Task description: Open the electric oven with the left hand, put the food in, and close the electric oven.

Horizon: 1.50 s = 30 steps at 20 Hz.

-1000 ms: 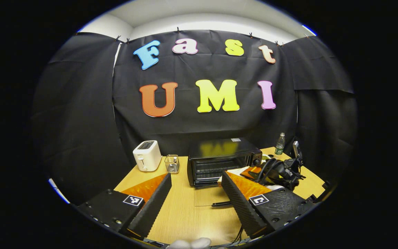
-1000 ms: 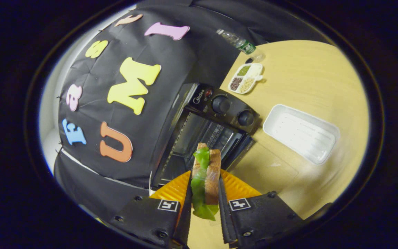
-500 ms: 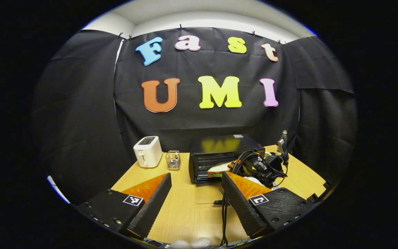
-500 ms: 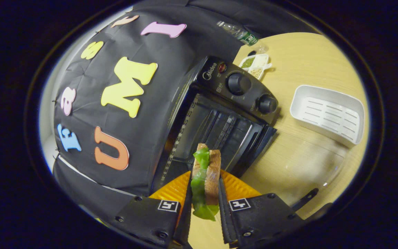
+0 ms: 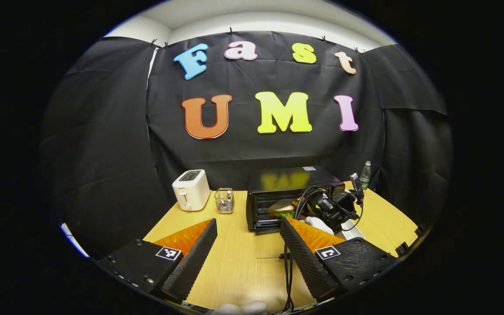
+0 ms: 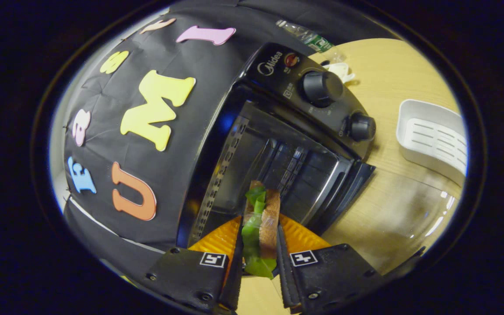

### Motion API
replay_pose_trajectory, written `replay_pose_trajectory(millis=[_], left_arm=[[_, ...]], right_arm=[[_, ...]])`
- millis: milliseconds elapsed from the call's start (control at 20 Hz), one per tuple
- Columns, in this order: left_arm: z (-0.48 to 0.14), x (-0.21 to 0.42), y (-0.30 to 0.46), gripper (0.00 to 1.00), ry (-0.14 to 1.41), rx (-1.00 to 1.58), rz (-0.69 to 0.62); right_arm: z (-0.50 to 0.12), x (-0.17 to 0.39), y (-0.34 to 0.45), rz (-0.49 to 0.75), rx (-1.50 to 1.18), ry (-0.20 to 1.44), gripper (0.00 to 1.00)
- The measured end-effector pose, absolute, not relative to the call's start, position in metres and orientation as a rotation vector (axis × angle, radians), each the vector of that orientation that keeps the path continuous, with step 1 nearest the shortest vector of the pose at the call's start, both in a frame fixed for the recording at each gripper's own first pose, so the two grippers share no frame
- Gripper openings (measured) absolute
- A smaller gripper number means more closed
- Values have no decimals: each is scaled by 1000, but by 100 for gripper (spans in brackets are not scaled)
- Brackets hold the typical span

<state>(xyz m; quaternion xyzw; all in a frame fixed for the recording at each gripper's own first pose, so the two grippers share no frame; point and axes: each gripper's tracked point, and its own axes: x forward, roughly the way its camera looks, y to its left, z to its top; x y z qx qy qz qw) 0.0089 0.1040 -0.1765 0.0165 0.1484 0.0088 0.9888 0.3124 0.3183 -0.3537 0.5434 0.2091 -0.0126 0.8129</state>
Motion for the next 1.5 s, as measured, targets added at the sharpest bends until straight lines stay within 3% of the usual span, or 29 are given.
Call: replay_pose_trajectory(millis=[200, 250, 350, 400, 450, 950, 1500], left_arm=[[-178, 10, 105, 95, 306, 16, 18], [-179, 10, 105, 95, 303, 11, 19], [-177, 11, 107, 95, 298, 1, 21], [-178, 11, 108, 95, 297, 1, 25], [-177, 12, 108, 95, 295, -4, 29], [-170, 17, 125, 95, 265, -17, 81], [-220, 20, 97, 95, 327, 30, 85]], right_arm=[[-367, 317, 319, -78, 1003, 481, 40], [-371, 316, 315, -90, 946, 494, 45], [-378, 311, 313, -89, 848, 528, 81], [-374, 310, 310, -72, 806, 517, 78], [-373, 308, 306, -75, 763, 516, 100], [-298, 249, 264, 33, 556, 472, 100], [-197, 149, 136, 56, 318, 355, 100]])
